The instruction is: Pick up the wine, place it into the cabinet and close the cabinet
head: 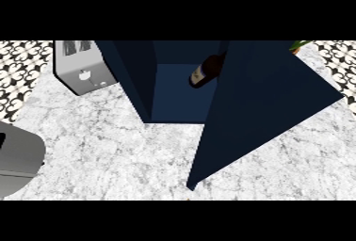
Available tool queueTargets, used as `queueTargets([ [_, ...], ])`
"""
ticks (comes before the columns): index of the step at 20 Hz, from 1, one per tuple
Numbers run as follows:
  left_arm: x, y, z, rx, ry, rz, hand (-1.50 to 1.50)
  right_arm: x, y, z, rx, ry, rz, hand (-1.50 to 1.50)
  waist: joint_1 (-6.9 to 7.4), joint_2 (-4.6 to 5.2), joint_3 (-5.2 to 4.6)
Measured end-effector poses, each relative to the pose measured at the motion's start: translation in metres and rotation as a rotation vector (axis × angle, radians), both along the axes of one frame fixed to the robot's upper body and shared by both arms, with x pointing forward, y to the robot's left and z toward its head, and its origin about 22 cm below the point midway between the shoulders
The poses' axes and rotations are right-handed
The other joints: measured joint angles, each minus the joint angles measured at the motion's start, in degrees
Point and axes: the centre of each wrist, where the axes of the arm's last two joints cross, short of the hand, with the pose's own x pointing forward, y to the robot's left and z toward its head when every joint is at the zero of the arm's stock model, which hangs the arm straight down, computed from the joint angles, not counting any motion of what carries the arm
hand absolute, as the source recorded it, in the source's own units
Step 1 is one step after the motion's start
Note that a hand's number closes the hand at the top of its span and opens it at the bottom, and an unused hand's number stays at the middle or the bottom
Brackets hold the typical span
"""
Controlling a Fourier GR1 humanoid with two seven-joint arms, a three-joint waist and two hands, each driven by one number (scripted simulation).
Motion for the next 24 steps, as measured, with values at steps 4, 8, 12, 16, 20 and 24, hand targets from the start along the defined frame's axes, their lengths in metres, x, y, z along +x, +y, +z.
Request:
queueTargets([
  [4,0.005,0.002,0.003,-0.016,0.001,-0.015,-1.5,0.001,0.005,0.004,-0.023,-0.04,-0.01,1.5,0.25,0.12,-0.01],
  [8,0.006,-0.003,0.005,-0.036,0.0,-0.034,-1.5,0.007,0.012,0.009,-0.024,-0.061,0.012,1.5,0.99,0.29,-0.01],
  [12,0.011,-0.007,0.008,-0.044,-0.004,-0.045,-1.5,0.02,0.023,0.017,0.003,-0.057,0.035,1.5,1.4,0.52,0.01],
  [16,0.018,-0.012,0.007,-0.056,-0.006,-0.045,-1.5,0.045,0.059,0.031,0.036,-0.064,0.057,1.5,1.54,0.65,0.04],
  [20,0.018,-0.012,-0.001,-0.062,0.006,-0.042,-1.5,0.076,0.09,0.056,0.045,-0.077,0.039,1.5,2.0,0.64,0.04],
  [24,0.02,-0.014,0.001,-0.065,0.0,-0.033,-1.5,0.106,0.114,0.072,0.032,-0.101,0.01,1.5,1.63,0.61,0.1],
])
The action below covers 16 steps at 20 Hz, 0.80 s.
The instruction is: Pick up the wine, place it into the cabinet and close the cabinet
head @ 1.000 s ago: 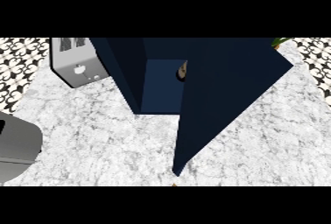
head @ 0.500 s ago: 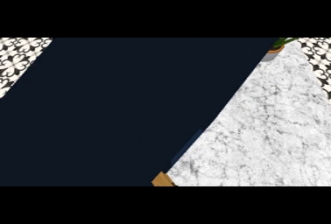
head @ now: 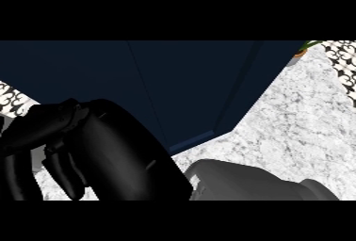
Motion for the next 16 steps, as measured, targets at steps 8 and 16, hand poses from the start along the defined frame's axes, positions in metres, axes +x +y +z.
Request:
queueTargets([
  [8,0.006,-0.001,-0.001,0.007,-0.012,0.027,-1.5,0.063,0.019,0.019,-0.066,-0.103,-0.12,1.5,-0.79,-0.01,0.03],
  [16,0.006,0.0,0.0,0.018,-0.004,0.029,-1.5,0.114,0.01,0.007,-0.077,-0.096,-0.144,1.5,-0.8,-0.66,-0.07],
])
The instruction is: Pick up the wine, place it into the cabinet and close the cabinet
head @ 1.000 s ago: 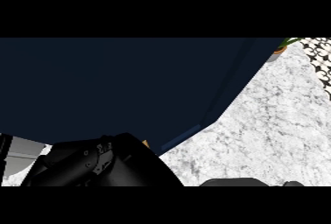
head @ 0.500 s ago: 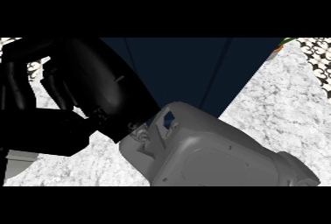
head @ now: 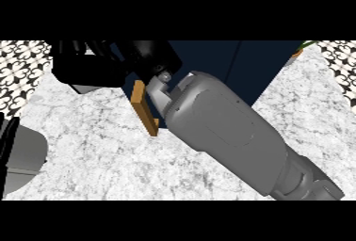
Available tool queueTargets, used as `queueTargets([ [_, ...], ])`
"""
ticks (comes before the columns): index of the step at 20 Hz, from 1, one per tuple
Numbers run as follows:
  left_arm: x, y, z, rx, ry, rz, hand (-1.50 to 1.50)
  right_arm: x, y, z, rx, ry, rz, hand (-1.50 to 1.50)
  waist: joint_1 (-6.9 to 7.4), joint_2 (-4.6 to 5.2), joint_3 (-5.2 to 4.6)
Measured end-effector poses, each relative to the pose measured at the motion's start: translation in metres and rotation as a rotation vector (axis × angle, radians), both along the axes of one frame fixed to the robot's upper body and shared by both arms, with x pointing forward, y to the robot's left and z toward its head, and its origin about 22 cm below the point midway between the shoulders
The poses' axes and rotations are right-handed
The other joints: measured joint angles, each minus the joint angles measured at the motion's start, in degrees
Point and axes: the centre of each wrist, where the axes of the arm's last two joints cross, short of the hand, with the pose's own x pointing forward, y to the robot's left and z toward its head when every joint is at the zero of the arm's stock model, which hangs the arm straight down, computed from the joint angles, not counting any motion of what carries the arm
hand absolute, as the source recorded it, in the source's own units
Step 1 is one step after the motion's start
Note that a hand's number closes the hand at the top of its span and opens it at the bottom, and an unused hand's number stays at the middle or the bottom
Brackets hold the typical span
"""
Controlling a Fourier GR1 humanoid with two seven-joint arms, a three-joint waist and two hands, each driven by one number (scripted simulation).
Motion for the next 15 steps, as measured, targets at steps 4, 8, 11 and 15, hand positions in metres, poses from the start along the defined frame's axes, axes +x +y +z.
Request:
queueTargets([
  [4,0.002,-0.003,0.002,0.006,-0.002,-0.008,-1.5,0.014,-0.003,-0.006,-0.011,-0.023,0.015,1.5,0.12,-0.7,-0.01],
  [8,0.005,-0.003,0.004,0.003,0.0,-0.012,-1.5,0.022,-0.007,-0.012,-0.019,-0.052,0.029,1.5,0.3,-1.21,-0.12],
  [11,0.005,-0.003,0.007,0.006,-0.007,-0.016,-1.5,0.029,-0.015,-0.015,-0.046,-0.081,0.038,1.5,0.65,-1.55,-0.29],
  [15,0.007,-0.002,0.006,0.0,-0.007,-0.016,-1.5,0.034,-0.022,-0.018,-0.067,-0.118,0.047,1.5,0.64,-1.83,-0.29],
])
